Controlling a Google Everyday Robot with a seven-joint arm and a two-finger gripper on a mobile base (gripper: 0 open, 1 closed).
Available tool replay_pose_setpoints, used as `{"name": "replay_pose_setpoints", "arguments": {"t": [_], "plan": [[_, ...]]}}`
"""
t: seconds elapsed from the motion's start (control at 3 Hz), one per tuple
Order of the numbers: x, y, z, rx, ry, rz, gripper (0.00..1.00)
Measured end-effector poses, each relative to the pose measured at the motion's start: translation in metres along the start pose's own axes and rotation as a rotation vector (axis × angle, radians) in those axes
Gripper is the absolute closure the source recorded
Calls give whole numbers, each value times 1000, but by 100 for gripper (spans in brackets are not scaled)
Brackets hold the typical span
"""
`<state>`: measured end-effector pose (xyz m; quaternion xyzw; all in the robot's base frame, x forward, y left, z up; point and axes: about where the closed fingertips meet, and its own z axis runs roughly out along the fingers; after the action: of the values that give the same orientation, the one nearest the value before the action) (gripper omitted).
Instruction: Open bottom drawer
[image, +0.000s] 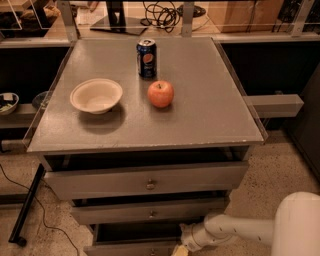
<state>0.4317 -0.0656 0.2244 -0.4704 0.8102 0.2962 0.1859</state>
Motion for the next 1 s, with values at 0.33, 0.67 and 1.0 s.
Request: {"name": "replay_pose_setpoints", "arguments": {"t": [0.33,0.67,1.0], "plan": [[10,-1,11,29,94,-20,0],[35,-10,22,51,197,-12,0],[51,-16,31,64,258,1,0]]}}
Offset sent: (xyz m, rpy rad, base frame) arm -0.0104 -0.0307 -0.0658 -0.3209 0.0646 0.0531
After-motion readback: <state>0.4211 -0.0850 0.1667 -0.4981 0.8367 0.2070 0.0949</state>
